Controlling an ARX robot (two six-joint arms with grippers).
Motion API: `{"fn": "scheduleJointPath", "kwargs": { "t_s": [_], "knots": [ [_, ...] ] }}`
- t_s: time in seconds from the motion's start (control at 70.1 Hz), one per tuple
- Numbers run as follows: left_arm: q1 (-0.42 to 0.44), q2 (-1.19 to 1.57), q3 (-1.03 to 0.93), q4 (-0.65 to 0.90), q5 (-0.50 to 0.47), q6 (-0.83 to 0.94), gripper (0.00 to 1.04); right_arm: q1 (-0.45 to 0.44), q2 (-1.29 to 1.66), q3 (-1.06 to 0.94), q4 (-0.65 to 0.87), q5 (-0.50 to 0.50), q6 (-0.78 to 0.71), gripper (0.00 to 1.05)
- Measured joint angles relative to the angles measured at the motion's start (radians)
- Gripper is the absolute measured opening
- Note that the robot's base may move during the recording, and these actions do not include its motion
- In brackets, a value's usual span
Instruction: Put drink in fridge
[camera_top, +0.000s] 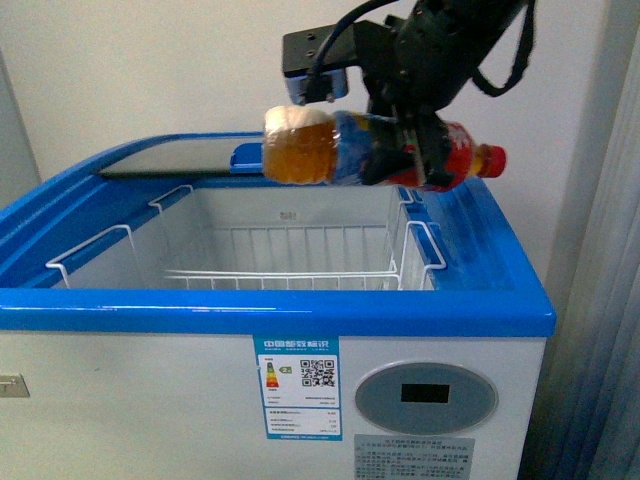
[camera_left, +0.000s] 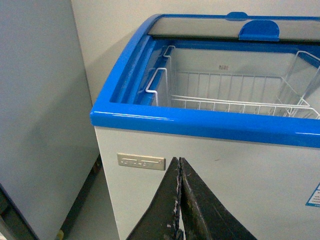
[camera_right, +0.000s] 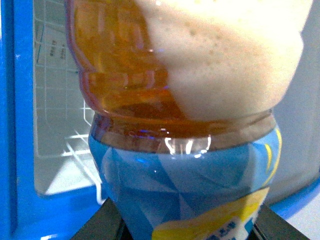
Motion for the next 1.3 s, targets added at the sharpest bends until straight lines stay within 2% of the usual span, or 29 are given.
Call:
{"fn": "scheduleJointPath", "kwargs": {
  "t_s": [0.2,0.357,0.485,0.714,1.042,1.256,1.299],
  "knots": [
    [0.000,-0.104,-0.034,-0.071,0.000,0.000,0.03,0.042,0.113,0.094,-0.004,0.012,0.032,0.35],
    [0.000,-0.135,-0.079,-0.053,0.000,0.000,0.03,0.048,0.178,0.123,0.002,0.027,0.038,0.35],
    [0.000,-0.222,-0.079,-0.133,0.000,0.000,0.03,0.044,0.257,0.177,0.037,0.103,0.068,0.35],
    [0.000,-0.359,-0.079,-0.261,0.000,0.000,0.03,0.053,0.335,0.237,0.082,0.155,0.117,0.35],
    [0.000,-0.494,-0.079,-0.392,0.000,0.000,0.03,0.069,0.361,0.208,0.180,0.222,0.101,0.35],
    [0.000,-0.558,-0.079,-0.456,0.000,0.000,0.03,0.081,0.347,0.170,0.184,0.151,0.145,0.68],
    [0.000,-0.573,-0.079,-0.470,0.000,0.000,0.03,0.085,0.328,0.151,0.180,0.133,0.159,0.78]
  ]
}}
